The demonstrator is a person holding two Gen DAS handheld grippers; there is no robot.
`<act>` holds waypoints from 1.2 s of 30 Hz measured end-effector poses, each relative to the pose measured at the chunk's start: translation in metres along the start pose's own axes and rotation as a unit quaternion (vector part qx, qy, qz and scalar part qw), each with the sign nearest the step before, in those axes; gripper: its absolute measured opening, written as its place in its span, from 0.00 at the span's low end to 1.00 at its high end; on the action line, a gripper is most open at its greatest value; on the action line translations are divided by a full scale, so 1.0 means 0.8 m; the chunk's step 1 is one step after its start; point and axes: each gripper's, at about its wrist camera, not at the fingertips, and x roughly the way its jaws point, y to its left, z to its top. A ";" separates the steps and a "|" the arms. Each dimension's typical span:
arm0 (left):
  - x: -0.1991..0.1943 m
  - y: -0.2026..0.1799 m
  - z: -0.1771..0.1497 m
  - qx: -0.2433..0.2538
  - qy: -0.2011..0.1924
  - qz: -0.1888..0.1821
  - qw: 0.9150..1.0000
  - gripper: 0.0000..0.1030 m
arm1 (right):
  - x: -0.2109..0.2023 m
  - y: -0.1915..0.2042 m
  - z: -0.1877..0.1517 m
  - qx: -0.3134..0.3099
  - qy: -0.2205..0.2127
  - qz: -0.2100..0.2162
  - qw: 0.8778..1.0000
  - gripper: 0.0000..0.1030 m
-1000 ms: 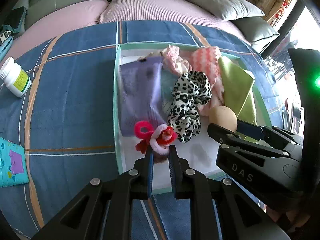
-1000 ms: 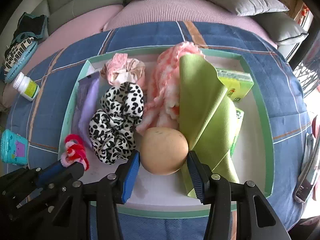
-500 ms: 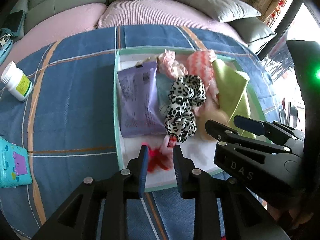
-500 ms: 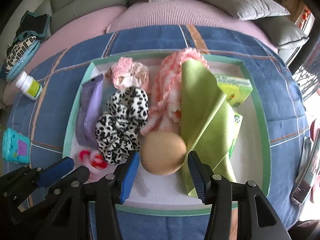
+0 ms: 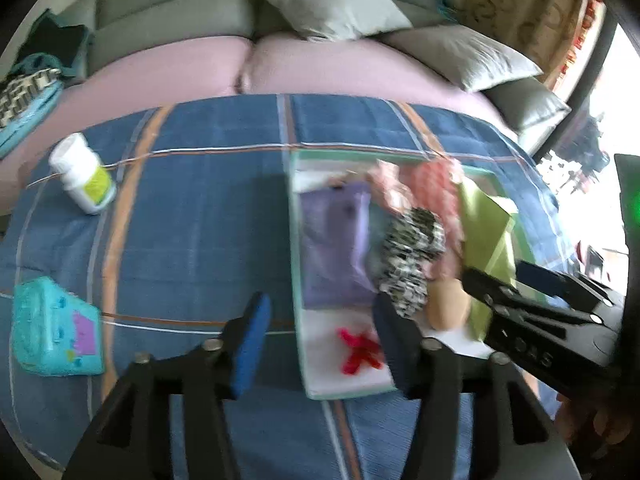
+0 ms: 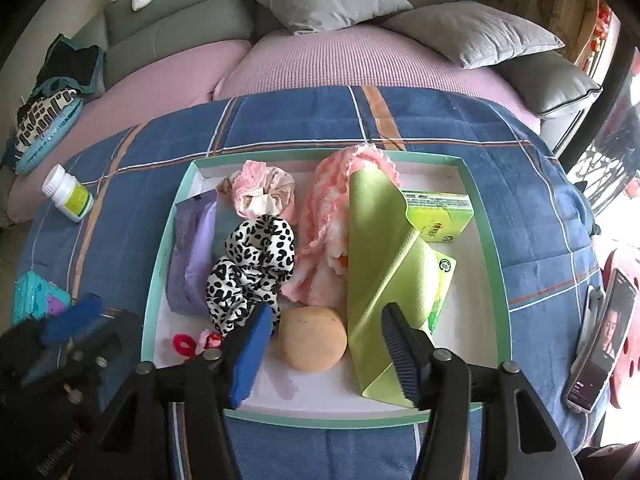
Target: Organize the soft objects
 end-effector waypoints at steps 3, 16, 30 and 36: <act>0.003 0.019 0.003 -0.022 -0.001 0.023 0.999 0.66 | 0.000 0.002 -0.001 0.000 0.001 -0.004 1.000 0.76; 0.009 0.065 -0.001 -0.070 -0.017 0.077 0.994 0.89 | 0.005 -0.005 -0.004 0.012 0.002 -0.014 1.000 1.00; -0.003 0.083 -0.026 -0.073 -0.007 0.095 0.993 0.89 | -0.005 0.013 -0.027 -0.002 0.010 -0.007 1.000 1.00; -0.006 0.077 -0.042 -0.069 0.006 0.101 0.992 0.89 | -0.011 0.023 -0.040 -0.010 0.012 -0.003 1.000 1.00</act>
